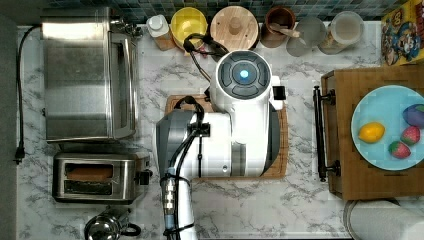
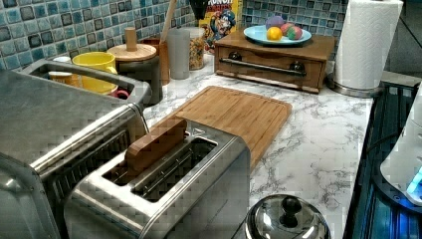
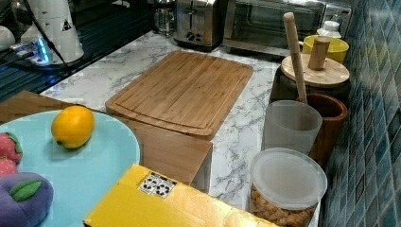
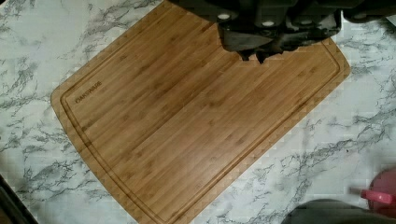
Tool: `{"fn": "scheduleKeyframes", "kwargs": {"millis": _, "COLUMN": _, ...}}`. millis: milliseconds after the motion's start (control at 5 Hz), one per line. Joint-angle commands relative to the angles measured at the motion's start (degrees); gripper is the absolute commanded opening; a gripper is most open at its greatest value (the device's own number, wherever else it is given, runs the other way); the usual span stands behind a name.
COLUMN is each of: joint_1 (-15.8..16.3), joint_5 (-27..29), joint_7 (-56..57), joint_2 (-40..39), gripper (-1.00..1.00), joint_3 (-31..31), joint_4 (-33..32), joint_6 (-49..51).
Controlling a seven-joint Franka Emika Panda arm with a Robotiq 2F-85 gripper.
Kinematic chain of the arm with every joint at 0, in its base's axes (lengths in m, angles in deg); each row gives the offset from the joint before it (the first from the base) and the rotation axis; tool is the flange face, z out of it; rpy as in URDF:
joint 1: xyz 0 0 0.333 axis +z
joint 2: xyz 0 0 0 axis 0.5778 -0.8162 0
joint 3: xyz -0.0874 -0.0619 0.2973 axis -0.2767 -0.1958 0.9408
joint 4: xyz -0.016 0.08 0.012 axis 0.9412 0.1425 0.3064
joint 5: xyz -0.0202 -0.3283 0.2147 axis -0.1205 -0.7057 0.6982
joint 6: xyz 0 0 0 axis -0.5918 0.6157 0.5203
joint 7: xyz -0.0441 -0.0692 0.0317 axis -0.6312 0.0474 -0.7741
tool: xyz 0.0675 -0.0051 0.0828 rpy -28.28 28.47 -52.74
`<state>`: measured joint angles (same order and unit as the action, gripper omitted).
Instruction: Turn on the toaster.
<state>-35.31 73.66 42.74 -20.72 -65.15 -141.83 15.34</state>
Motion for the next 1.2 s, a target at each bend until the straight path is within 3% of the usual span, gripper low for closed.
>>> {"fn": "scheduleKeyframes", "kwargs": {"millis": 200, "joint_1": 0.24, "joint_5": 0.02, "joint_7": 0.59, "joint_2": 0.0, "gripper": -1.0, "joint_3": 0.22, "joint_4": -0.03, "joint_6": -0.22}}
{"fn": "scheduleKeyframes", "kwargs": {"millis": 400, "joint_1": 2.28, "joint_5": -2.25, "joint_7": 1.59, "joint_2": 3.15, "gripper": -1.0, "joint_3": 2.15, "joint_4": -6.07, "joint_6": -5.24}}
{"fn": "scheduleKeyframes", "kwargs": {"millis": 1200, "joint_1": 7.99, "joint_5": 6.73, "joint_7": 13.21, "joint_2": 11.05, "gripper": -1.0, "joint_3": 6.39, "joint_4": -20.79, "joint_6": -15.78}}
